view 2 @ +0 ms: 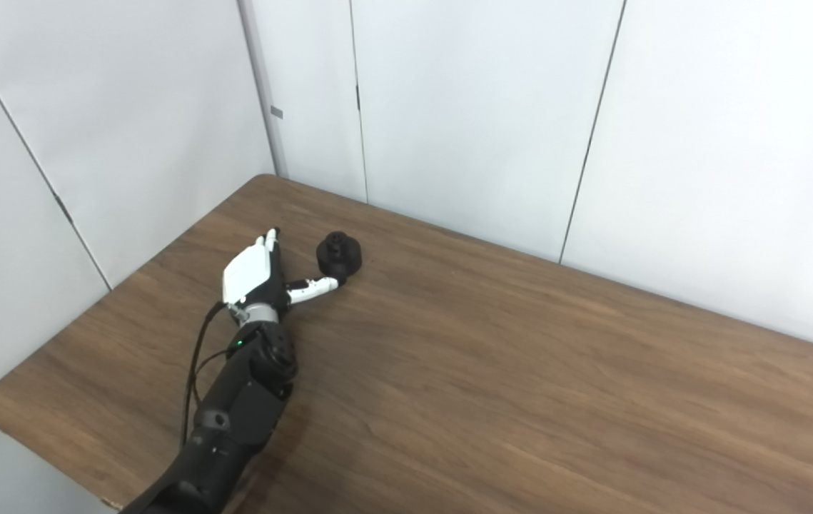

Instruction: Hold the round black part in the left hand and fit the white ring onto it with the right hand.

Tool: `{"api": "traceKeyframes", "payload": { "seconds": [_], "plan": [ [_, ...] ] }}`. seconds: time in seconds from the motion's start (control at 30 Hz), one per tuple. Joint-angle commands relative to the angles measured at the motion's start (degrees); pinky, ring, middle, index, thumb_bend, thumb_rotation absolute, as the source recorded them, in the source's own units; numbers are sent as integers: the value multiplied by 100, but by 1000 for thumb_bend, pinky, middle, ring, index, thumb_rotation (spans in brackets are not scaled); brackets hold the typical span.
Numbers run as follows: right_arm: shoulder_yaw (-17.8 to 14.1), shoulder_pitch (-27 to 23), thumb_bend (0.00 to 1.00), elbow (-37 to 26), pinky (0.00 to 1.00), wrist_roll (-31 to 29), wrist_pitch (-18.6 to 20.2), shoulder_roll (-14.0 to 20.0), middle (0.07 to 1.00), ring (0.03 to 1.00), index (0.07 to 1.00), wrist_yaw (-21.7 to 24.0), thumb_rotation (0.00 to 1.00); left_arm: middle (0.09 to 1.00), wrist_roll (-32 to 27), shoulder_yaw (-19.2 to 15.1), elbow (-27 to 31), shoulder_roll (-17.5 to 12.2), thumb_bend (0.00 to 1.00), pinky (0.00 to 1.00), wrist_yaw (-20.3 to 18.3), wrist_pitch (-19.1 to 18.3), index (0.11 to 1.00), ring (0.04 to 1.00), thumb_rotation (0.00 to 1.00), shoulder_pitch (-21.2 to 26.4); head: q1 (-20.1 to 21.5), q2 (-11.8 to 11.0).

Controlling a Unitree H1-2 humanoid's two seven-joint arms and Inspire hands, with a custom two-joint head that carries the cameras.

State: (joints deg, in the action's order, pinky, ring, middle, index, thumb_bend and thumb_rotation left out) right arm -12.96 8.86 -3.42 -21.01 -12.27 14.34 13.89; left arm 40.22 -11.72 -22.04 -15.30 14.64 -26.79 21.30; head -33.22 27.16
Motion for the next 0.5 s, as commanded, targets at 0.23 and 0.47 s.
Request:
{"api": "traceKeyframes", "payload": {
  "seconds": [0.23,0.47],
  "plan": [
    [90,441,599,347,1000,-92,-172,-240,1000,1000,1000,95,841,1000,-391,301,-195,-91,1000,1000,-4,4,1000,1000,582,318,75,22],
    [93,462,606,357,1000,-93,-219,-251,1000,1000,1000,106,837,1000,-539,488,-251,-100,1000,1000,66,41,1000,1000,576,341,126,22]
  ]
}}
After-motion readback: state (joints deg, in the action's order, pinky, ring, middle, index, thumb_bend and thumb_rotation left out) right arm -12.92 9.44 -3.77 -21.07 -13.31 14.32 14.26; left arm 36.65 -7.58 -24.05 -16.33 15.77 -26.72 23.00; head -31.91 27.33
